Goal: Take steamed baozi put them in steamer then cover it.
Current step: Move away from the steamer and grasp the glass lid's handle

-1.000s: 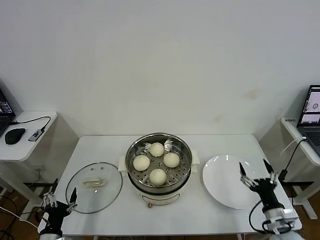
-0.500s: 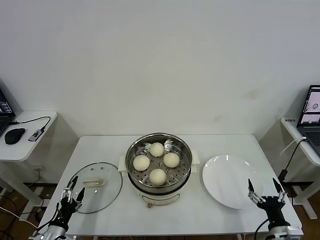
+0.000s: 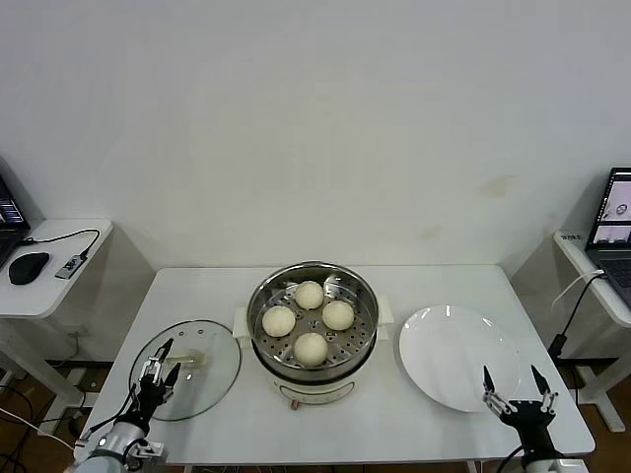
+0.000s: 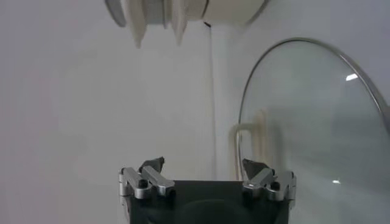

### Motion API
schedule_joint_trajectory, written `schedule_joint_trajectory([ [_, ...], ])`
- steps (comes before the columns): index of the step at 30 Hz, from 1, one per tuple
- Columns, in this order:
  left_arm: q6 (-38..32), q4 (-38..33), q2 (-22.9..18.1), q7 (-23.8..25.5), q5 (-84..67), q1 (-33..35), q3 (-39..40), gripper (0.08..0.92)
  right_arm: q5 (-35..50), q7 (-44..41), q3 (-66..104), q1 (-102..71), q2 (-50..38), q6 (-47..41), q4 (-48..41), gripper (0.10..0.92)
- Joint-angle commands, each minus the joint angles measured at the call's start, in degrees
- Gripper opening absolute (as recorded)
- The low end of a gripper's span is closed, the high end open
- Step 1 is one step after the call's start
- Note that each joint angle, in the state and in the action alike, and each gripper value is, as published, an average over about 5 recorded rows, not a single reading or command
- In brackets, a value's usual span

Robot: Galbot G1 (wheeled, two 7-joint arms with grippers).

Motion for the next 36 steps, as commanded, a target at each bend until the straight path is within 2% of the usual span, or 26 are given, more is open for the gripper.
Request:
schedule_joint_trajectory([
  [1,-0.12,5.17,0.75,0.40,0.60,-6.54,3.25,0.823,-0.42,-0.20,-0.37,-0.55,0.80,-0.11,0.13,0.823],
  [12,0.50,9.52,0.38,0.21,-0.28,-11.13,5.25,0.823,-0.78,-0.36,-0.72,-0.66,1.29,-0.04,-0.16,0.823],
  [22,0.80,11.59,0.55,0.48,-2.45,-12.09,5.79,0.806,-1.32,-0.50,-0.83,-0.82,1.62,-0.24,0.05,0.823],
  [36,0.33,12.52,0.53,-0.11,-4.08,-12.08,5.85,0.419,-1.85,-0.64,-2.00,-1.06,1.83,-0.66,0.91,0.823],
])
